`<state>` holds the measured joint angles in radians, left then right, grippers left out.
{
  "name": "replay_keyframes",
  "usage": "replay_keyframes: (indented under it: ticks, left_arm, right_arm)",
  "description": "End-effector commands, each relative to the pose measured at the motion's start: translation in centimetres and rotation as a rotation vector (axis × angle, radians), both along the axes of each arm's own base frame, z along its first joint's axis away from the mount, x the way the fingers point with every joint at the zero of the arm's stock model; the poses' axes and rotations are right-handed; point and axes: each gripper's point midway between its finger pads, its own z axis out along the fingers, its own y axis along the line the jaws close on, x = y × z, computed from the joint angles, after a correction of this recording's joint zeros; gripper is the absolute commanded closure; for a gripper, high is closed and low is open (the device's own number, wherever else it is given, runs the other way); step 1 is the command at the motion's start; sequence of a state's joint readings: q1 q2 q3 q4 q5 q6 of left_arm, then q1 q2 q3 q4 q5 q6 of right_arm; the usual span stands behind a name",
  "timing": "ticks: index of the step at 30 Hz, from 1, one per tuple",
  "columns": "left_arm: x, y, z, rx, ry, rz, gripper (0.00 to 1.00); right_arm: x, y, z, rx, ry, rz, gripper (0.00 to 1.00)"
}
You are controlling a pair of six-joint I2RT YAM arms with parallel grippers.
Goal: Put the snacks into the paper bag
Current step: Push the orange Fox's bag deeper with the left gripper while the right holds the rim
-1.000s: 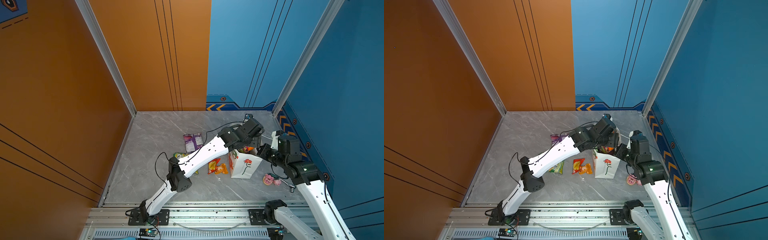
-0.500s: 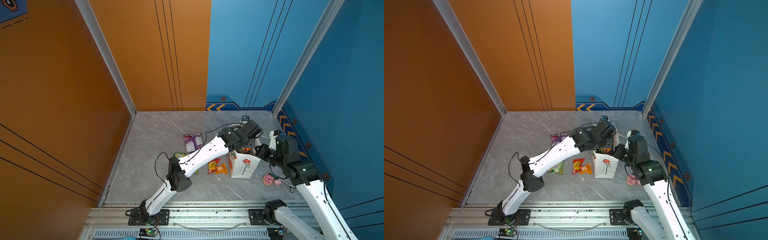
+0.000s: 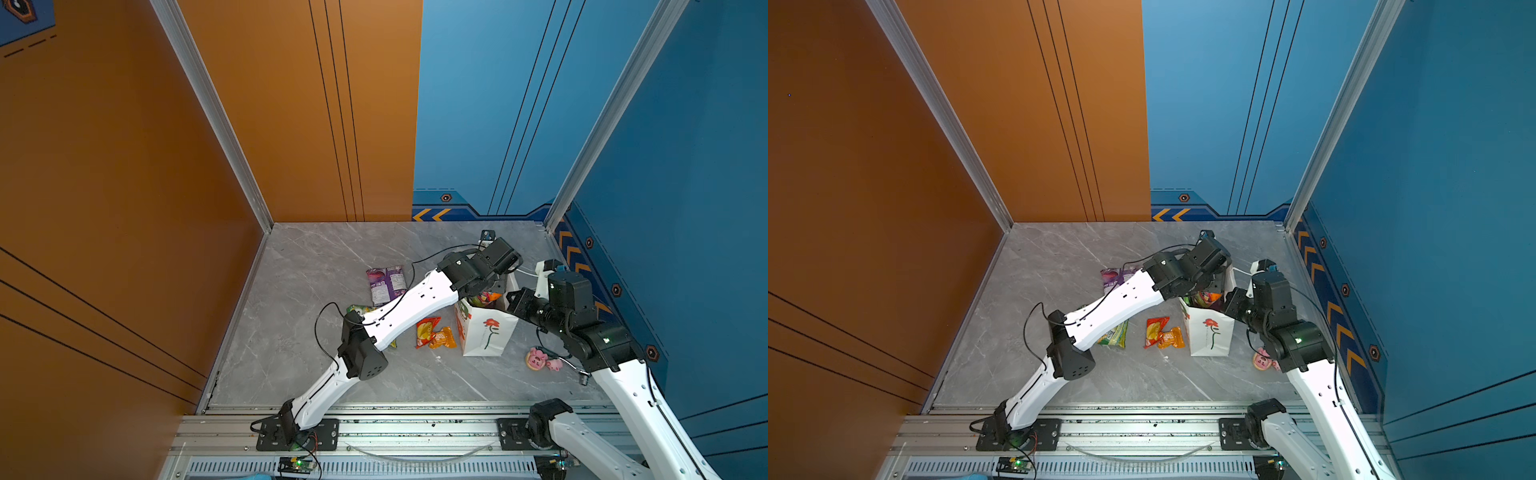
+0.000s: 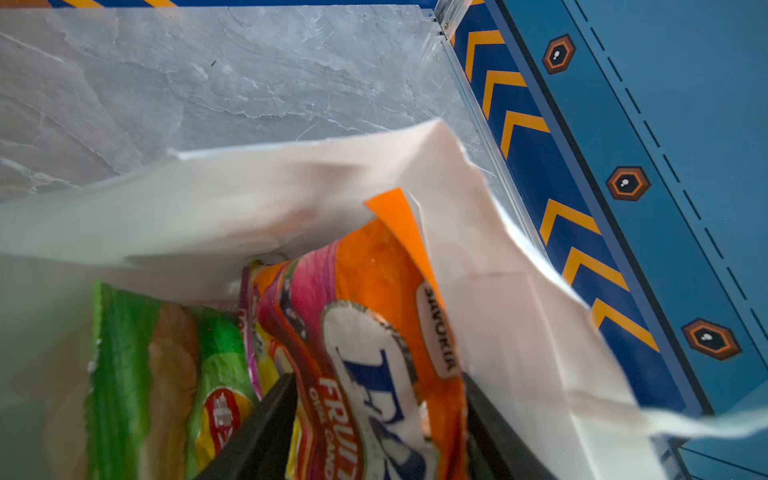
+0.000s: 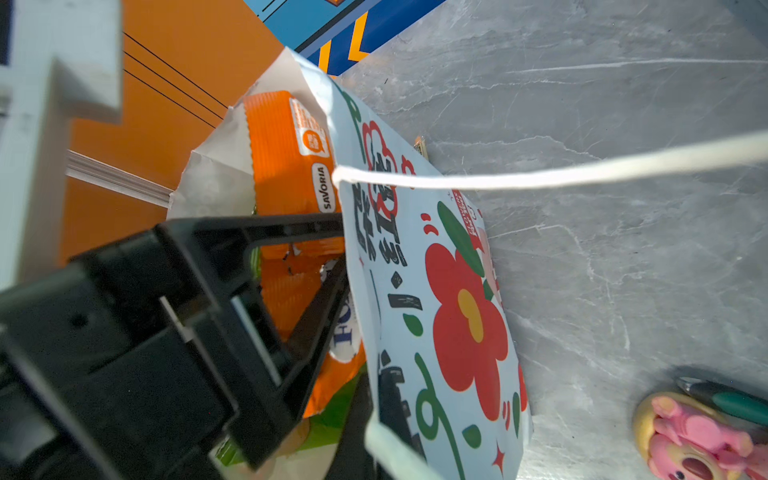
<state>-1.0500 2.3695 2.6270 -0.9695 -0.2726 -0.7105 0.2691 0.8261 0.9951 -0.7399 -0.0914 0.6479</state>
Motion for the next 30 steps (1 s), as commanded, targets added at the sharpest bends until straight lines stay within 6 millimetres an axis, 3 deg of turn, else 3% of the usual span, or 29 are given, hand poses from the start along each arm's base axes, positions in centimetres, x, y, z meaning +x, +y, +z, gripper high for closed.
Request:
replay_keyframes:
  ticks: [1, 6, 10, 14, 18, 24, 30]
  left_arm:
    - [0.4, 0.5, -0.4, 0.024, 0.001, 0.000, 0.56]
    - [0.0, 0.5, 1.4, -0.001, -0.024, -0.001, 0.80]
    - [-1.0, 0.8, 4.0, -0.048, -0.047, 0.005, 0.99]
    - [-2.5, -0.4, 6.9, -0.180, -0.055, -0.054, 1.00]
    - [-3.4, -1.4, 8.9, -0.319, -0.088, -0.133, 1.00]
    - [-3.4, -2.9, 7.4, -0.324, -0.024, -0.186, 1.00]
    - [-2.6, -4.1, 3.3, -0.231, 0.067, -0.170, 1.00]
  right_arm:
    - [0.8, 0.1, 1.6, 0.013, -0.078, -0.012, 1.00]
    - [0.8, -0.5, 1.4, -0.015, -0.068, -0.039, 1.00]
    - [0.8, -0.9, 1.0, -0.032, -0.059, -0.053, 1.00]
    - [0.9, -1.4, 0.7, -0.039, -0.048, -0.071, 1.00]
    - [1.1, -3.1, -0.3, -0.049, -0.011, -0.123, 1.00]
    - [1.1, -2.6, -0.1, 0.023, -0.028, -0.091, 1.00]
    - [1.0, -2.6, 0.3, 0.025, -0.037, -0.091, 1.00]
